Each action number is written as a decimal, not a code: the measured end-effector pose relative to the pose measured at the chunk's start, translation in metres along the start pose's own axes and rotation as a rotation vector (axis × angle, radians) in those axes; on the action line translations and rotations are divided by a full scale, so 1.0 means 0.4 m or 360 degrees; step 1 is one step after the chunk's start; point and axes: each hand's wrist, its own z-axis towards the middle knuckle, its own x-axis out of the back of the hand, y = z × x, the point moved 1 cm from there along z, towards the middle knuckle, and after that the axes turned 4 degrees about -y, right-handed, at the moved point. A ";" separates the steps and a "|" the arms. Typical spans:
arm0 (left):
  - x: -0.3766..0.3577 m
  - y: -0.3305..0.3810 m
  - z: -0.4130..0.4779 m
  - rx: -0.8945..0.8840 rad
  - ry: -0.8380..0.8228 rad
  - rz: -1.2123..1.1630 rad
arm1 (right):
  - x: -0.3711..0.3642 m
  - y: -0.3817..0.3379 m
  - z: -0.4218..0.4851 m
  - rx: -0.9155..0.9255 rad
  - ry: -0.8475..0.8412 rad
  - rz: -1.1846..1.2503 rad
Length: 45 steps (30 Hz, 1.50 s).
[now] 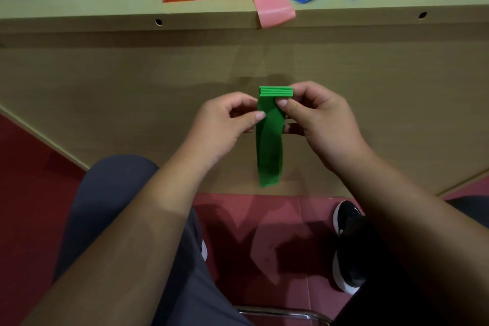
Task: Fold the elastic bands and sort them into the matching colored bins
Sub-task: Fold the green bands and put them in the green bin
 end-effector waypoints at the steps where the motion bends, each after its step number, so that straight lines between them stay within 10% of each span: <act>1: 0.003 0.000 0.000 -0.0005 -0.0011 0.0015 | 0.002 -0.001 0.000 0.0010 0.0000 -0.0012; 45: -0.038 0.043 -0.018 -0.0154 0.0062 -0.0261 | 0.007 0.002 -0.005 -0.0018 -0.0096 0.0027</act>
